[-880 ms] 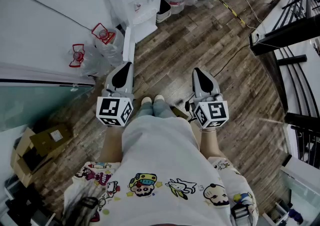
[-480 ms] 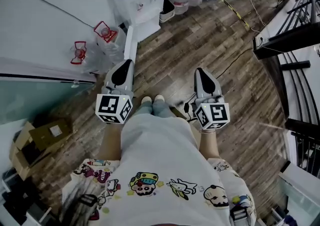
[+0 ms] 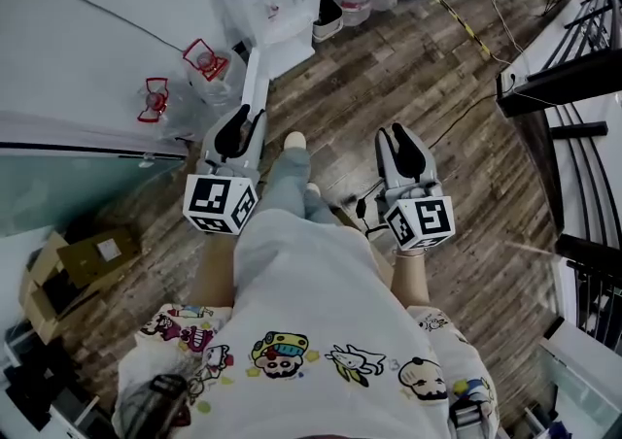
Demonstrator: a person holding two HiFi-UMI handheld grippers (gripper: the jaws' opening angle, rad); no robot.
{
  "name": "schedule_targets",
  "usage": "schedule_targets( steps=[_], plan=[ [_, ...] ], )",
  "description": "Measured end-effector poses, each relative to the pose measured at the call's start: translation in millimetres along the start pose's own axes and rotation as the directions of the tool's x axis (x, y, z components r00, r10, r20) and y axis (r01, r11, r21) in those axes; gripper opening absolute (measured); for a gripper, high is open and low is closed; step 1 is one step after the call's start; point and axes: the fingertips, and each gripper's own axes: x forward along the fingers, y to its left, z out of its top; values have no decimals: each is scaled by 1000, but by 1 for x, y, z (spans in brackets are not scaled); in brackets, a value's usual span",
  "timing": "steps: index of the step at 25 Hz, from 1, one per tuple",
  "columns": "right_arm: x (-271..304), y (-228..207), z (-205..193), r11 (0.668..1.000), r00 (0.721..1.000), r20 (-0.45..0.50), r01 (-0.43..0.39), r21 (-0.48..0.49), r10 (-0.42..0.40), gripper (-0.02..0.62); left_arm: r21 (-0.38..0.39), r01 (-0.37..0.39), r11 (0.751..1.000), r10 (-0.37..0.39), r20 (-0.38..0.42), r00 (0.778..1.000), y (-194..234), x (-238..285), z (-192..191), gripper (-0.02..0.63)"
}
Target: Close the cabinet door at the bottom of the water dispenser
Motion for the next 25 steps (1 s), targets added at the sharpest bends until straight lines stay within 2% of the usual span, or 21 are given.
schedule_targets(
  steps=[10,16,25],
  plan=[
    [50,-30,2,1000,1000,-7,-1,12,1,153,-26,-7,1000,7,15,1000,30,58,5,139],
    [93,-59,16,1000,1000,-11,0,22,1,175,-40,-16,999,17,3,1000,54,110,18,153],
    [173,-98,39,999,1000,-7,-12,40,12,190,-23,-12,1000,11,-13,1000,97,196,46,155]
  ],
)
